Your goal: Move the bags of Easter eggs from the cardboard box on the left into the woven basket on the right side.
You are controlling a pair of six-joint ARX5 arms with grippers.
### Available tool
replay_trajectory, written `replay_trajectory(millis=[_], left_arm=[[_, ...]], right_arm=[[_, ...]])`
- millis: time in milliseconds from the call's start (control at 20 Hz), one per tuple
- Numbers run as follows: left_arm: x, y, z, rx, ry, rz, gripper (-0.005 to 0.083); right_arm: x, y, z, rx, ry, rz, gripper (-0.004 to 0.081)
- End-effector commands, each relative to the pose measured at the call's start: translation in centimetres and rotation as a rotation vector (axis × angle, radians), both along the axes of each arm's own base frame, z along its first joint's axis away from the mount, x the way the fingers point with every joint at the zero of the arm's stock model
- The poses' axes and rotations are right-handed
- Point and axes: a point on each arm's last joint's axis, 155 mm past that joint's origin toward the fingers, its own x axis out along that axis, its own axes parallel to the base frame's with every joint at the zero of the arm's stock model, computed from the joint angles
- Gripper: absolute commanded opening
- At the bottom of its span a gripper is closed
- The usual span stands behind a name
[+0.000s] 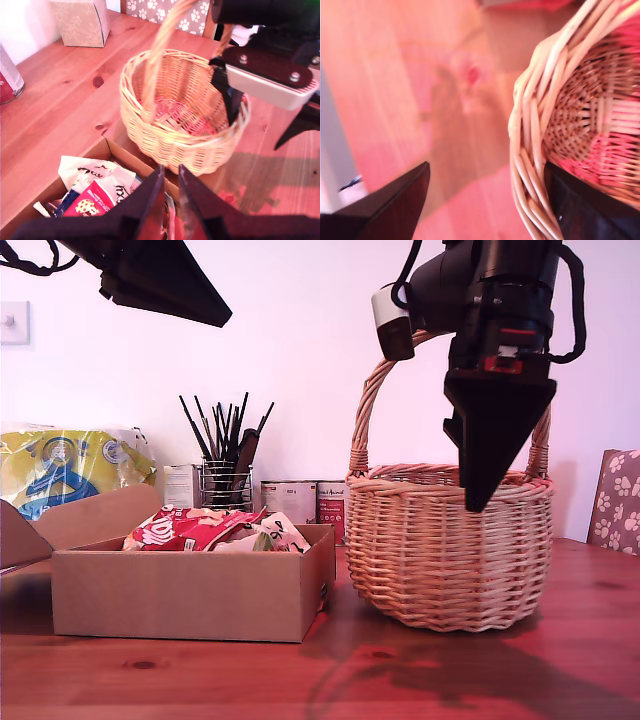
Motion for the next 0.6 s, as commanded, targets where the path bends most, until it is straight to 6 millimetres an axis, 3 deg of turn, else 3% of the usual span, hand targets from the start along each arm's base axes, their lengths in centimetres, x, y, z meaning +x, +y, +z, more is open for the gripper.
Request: replay_trajectory(millis=[0,300,450,550], left_arm=[[-0.1,0.1,-0.8,0.003,0.018,0.003,0.0062],[-0.1,0.1,-0.8,0.003,0.017,0.003,0.0062],[-0.1,0.1,-0.8,0.003,0.018,0.003,0.0062],[-0.1,0.1,-0.8,0.003,0.018,0.003,0.0062]], right_arm=[[-0.8,0.1,1.3,0.007,-0.013,0.013,0.0660],[-2.5,0.0,3.4,0.015,-0.021,0.009,0.0660],[-1.7,0.0,3.6,0.009,-0.065,0.005,0.0660],[0.0,-0.7,3.6,-0.036,-0.133,-0.063,0.0660]])
